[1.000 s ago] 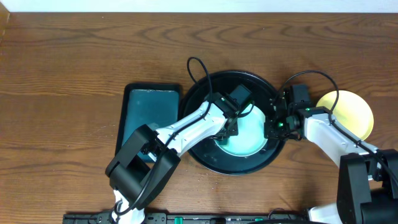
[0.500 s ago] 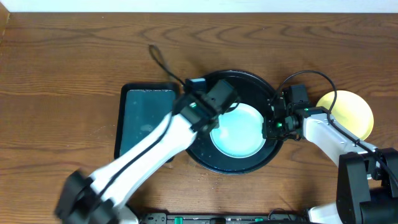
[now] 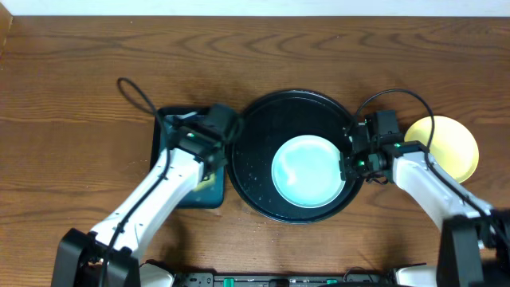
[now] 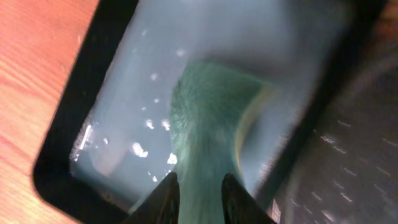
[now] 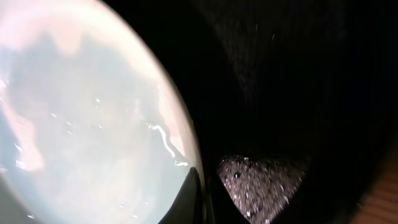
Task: Clean dirty plates on tray and stack at the side
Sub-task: 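Return the sponge to the sink tray with the left gripper, then lift the mint plate with the right gripper and flip it over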
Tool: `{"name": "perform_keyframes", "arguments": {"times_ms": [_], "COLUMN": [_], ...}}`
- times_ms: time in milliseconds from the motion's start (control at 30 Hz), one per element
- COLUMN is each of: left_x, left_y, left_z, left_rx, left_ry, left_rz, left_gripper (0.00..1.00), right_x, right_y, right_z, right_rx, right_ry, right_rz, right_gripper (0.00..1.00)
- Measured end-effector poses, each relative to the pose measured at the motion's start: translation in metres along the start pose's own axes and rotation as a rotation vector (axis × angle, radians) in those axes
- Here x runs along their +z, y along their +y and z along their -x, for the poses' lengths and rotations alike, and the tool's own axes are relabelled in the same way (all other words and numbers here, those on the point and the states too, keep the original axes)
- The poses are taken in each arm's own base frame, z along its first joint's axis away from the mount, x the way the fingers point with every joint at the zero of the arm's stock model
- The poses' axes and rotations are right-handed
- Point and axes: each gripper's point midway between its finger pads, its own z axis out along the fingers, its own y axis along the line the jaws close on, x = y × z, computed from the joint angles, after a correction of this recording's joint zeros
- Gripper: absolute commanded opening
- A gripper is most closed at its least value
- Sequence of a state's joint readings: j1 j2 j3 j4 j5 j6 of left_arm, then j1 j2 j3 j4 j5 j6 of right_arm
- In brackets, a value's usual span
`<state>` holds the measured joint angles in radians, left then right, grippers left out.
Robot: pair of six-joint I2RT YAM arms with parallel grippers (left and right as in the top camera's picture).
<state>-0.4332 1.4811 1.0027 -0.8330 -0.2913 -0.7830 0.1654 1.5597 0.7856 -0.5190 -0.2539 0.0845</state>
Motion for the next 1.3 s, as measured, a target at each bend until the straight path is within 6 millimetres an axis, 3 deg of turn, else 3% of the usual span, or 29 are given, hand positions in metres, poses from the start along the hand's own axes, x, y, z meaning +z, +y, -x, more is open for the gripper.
{"name": "perform_keyframes", "arguments": {"times_ms": [133, 300, 467, 667, 733, 900, 1300], "left_x": [0.017, 0.008, -0.033, -0.087, -0.098, -0.108, -0.108], "left_y": [0.007, -0.007, -0.021, -0.023, -0.021, -0.019, -0.019], "left_z": [0.0, -0.005, -0.002, 0.005, 0.005, 0.004, 0.003], "left_rx": [-0.043, 0.018, 0.057, 0.078, 0.084, 0.09, 0.091], "left_ry": [0.072, 0.13, 0.089, -0.015, -0.039, -0.057, -0.053], "left_rz": [-0.052, -0.182, -0.369, -0.549, -0.579, -0.606, -0.607], "left_gripper": [0.53, 0.57, 0.63, 0.69, 0.82, 0.83, 0.84], "right_x": [-0.024, -0.044, -0.071, -0.114, -0.128, -0.155, -0.185], "right_y": [0.011, 0.02, 0.035, 0.053, 0.056, 0.069, 0.111], "right_z": [0.012, 0.018, 0.026, 0.036, 0.039, 0.038, 0.029], "right_rx": [-0.05, -0.121, -0.224, -0.336, -0.355, -0.426, -0.642], "right_ry": [-0.089, -0.163, -0.277, -0.467, -0.528, -0.639, -0.781], "right_rz": [-0.014, -0.093, -0.201, -0.387, -0.449, -0.58, -0.748], "right_gripper": [0.01, 0.01, 0.01, 0.01, 0.01, 0.01, 0.01]}}
